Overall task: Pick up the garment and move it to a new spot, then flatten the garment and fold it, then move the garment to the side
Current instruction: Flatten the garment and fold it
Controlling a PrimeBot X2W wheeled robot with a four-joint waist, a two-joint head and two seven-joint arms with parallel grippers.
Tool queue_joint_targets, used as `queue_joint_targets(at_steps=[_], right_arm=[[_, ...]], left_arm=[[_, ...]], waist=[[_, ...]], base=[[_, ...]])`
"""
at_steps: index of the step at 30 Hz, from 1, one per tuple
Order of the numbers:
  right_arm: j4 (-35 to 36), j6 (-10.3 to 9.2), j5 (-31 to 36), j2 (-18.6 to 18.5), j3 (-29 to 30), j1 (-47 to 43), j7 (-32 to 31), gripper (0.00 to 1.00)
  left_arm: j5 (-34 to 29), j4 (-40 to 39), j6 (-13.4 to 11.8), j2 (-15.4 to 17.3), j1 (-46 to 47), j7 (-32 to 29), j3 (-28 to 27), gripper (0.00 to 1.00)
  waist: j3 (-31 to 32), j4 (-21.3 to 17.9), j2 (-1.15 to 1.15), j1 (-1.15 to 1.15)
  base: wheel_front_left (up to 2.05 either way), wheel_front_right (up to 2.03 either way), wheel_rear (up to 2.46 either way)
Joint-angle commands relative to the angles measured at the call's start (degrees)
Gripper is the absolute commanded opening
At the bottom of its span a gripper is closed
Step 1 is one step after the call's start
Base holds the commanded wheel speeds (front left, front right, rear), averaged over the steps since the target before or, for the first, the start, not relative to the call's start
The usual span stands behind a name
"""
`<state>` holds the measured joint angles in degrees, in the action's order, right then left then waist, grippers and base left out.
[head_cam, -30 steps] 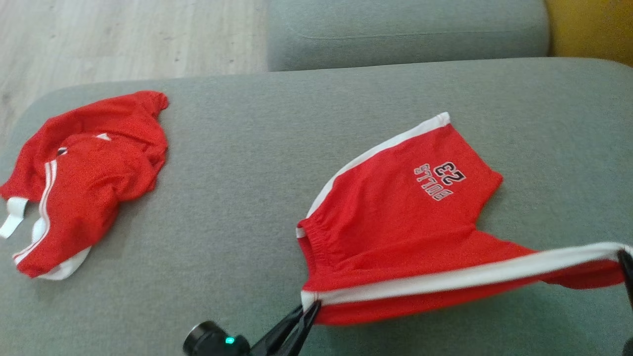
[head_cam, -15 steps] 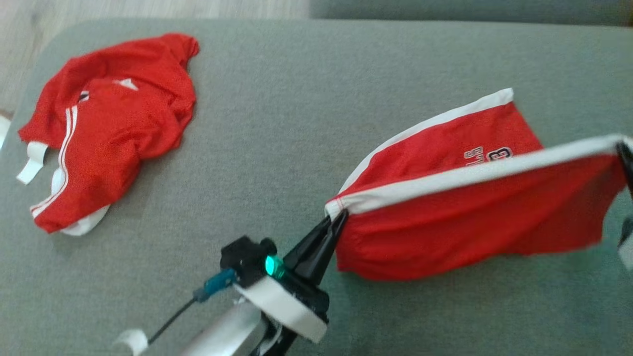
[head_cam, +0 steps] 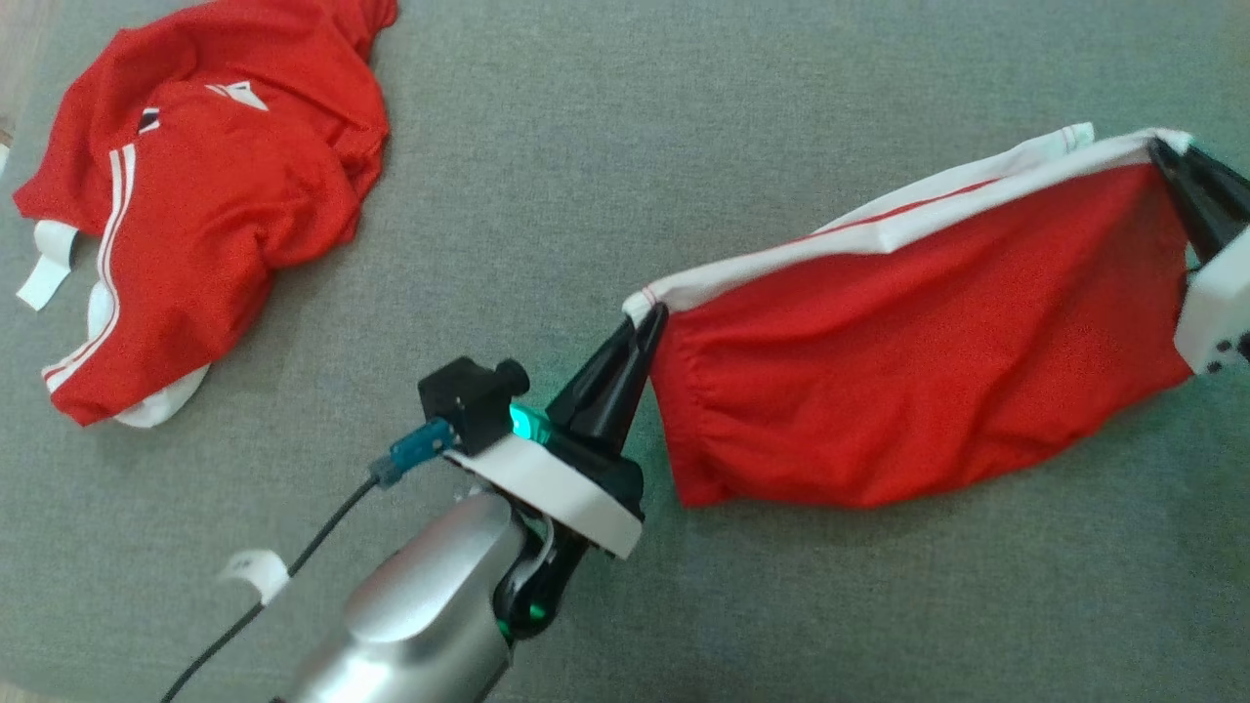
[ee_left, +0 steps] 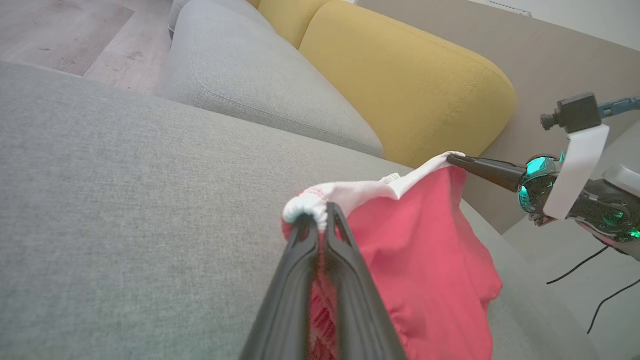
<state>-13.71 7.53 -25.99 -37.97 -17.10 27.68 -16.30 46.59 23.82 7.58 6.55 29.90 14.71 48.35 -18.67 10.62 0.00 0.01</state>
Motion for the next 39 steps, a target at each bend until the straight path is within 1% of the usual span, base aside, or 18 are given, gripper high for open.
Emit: queue_joint_targets(at_steps=[1,5,6,7,8,9,10,11,12,13,17,19,20,24,28,32,36,39], right_arm=[[-0.09,-0.04,-0.59,-2.70,-2.55,2.62,1.35,0.00],[-3.93,-0.04,-1.60,-3.49,-7.15,6.51,3.27,0.00],[-4.80,-0.04,-2.12,-3.48,-8.02,7.30,3.87,0.03],[-5.58,-0.04,-2.75,-3.45,-8.80,8.00,4.59,0.29],[-6.25,-0.04,-3.52,-3.34,-9.45,8.60,5.49,0.58],[-7.07,-0.04,-4.28,-3.17,-9.76,9.12,6.43,1.00],[-7.84,-0.04,-4.87,-2.97,-10.07,9.51,7.40,1.00],[-8.51,-0.04,-5.41,-2.73,-10.39,9.75,8.46,1.00],[-9.33,-0.04,-5.93,-2.50,-10.41,9.82,9.57,1.00],[-10.10,-0.04,-6.39,-2.28,-10.34,9.70,10.67,1.00],[-11.83,-0.04,-8.14,-1.50,-9.54,7.24,14.63,1.00],[-11.86,-0.04,-9.41,-1.13,-8.72,4.71,15.87,1.00],[-11.86,-0.04,-9.41,-1.13,-8.72,4.71,15.87,1.00],[-11.52,-0.04,-10.97,0.14,-5.78,-1.71,16.74,1.00],[-11.85,-0.04,-10.81,2.16,-2.10,-6.86,15.92,1.00],[-12.99,-0.04,-11.31,5.17,2.46,-8.64,14.47,1.00],[-15.72,-0.04,-10.43,7.42,5.73,-7.50,11.65,1.00],[-19.24,-0.04,-8.68,8.72,7.30,-5.80,9.69,1.00]], left_arm=[[0.32,-0.79,-0.09,0.00,2.85,0.29,-2.25,0.00],[0.01,0.45,-0.09,-0.52,3.88,0.29,-2.93,0.00],[-0.15,0.53,-0.09,-0.60,4.00,0.29,-3.00,0.00],[-0.28,0.62,-0.09,-0.67,4.02,0.29,-2.90,0.02],[-0.44,0.67,-0.09,-0.73,4.01,0.29,-2.82,0.20],[-0.61,0.76,-0.09,-0.77,3.93,0.29,-2.73,0.29],[-0.70,0.83,-0.09,-0.80,3.82,0.29,-2.66,0.36],[-0.79,0.92,-0.09,-0.82,3.65,0.29,-2.80,0.47],[-0.98,1.05,-0.09,-0.82,3.40,0.29,-2.97,0.97],[-1.46,1.26,-0.09,-0.75,3.13,0.29,-3.14,1.00],[-4.09,1.53,-0.09,-0.62,0.73,0.29,-4.86,1.00],[-7.13,1.30,-0.13,-0.42,-0.96,0.29,-6.71,1.00],[-7.13,1.30,-0.13,-0.42,-0.96,0.29,-6.71,1.00],[-14.90,-2.48,-3.70,-0.84,-6.61,0.29,-13.46,1.00],[-20.06,-8.31,-5.50,-1.93,-13.62,0.29,-19.98,1.00],[-26.30,-13.30,-7.48,-2.78,-18.74,0.29,-24.39,1.00],[-30.42,-17.41,-10.04,-3.41,-22.63,0.29,-27.28,1.00],[-30.44,-18.94,-9.94,-3.61,-24.79,0.29,-27.15,1.00]], waist=[[-0.78,0.15,0.00,-0.01],[-1.44,0.37,0.00,-0.01],[-1.61,0.38,0.00,-0.01],[-1.73,0.38,0.00,-0.01],[-1.84,0.40,0.00,-0.01],[-1.90,0.39,0.00,-0.01],[-1.91,0.38,0.00,-0.01],[-1.85,0.37,0.00,-0.01],[-1.66,0.37,0.00,-0.01],[-1.40,0.38,0.00,-0.01],[0.58,0.21,0.00,-0.01],[1.90,0.10,0.00,-0.01],[1.90,0.10,0.00,-0.01],[4.46,-0.40,0.00,-0.01],[5.94,-0.09,0.00,-0.01],[6.34,1.53,0.00,-0.01],[6.23,3.79,0.00,-0.01],[6.27,5.53,0.00,-0.01]], base=[[0.00,0.00,0.00],[0.00,0.00,0.00],[0.00,0.00,0.00],[0.00,0.00,0.00],[0.00,0.00,0.00],[0.00,0.00,0.00],[0.00,0.00,0.00],[0.00,0.00,0.00],[0.00,0.00,0.00],[0.00,0.00,0.00],[0.00,0.00,0.00],[0.00,0.00,0.00],[0.00,0.00,0.00],[0.00,0.00,0.00],[0.00,0.00,0.00],[0.00,0.00,0.00],[0.00,0.00,0.00],[0.00,0.00,0.00]])
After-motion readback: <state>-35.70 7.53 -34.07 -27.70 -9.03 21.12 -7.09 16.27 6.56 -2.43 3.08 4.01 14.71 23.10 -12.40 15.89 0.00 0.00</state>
